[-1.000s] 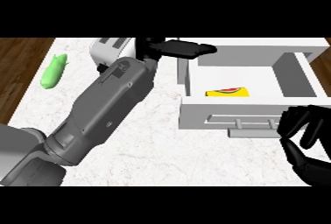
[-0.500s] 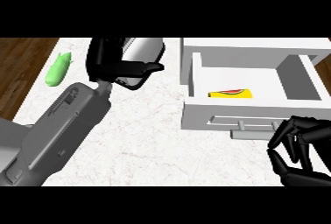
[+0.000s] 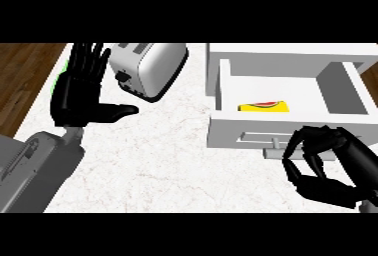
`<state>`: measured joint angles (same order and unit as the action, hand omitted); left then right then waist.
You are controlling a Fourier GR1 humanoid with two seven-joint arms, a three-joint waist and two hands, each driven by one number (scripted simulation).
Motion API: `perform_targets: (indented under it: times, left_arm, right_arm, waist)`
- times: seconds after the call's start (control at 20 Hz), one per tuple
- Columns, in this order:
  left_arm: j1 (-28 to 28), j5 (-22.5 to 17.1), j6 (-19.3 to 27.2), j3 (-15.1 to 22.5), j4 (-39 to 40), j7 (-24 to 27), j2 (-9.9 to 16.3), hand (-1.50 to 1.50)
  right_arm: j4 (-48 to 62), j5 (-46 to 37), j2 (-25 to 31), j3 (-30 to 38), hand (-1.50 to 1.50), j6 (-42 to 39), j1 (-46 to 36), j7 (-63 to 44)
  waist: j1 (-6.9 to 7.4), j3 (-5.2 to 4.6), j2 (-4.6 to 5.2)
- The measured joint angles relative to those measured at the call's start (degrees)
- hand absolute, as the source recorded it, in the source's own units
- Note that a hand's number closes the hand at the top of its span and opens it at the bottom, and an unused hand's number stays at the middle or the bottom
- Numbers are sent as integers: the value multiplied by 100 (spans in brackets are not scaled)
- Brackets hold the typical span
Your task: Pick up the cup, place it into the drawer and close the drawer
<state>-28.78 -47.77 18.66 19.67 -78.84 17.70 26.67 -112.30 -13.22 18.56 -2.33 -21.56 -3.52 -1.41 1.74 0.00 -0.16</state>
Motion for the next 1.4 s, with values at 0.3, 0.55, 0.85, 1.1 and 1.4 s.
perform_targets:
  times: [0.3, 0.55, 0.85, 1.1, 1.4]
  left_arm:
    - [816, -51, -424, -242, -439, 151, 310, -150]
    - [1397, -67, -873, -602, -574, 237, 507, -150]
    - [1882, -61, -1371, -969, -609, 322, 558, -150]
    - [2176, -58, -1724, -1322, -708, 260, 594, -150]
    - [2466, 107, -2127, -1543, -635, 362, 439, -150]
  right_arm:
    - [872, -1623, 34, -778, 150, 553, -166, 662]
    - [2028, -2400, -181, -1050, -150, 1065, -552, 1097]
    - [3566, -3055, -433, -1128, -150, 1503, -1218, 1361]
    - [4931, -3319, -631, -951, -150, 1767, -1915, 1691]
    - [6575, -3332, -708, -472, -150, 1989, -2939, 2273]
  waist:
    - [-7, 1, 14]
    - [-59, 1, 22]
    - [-80, 1, 27]
    - [-89, 0, 28]
    - [-63, -9, 21]
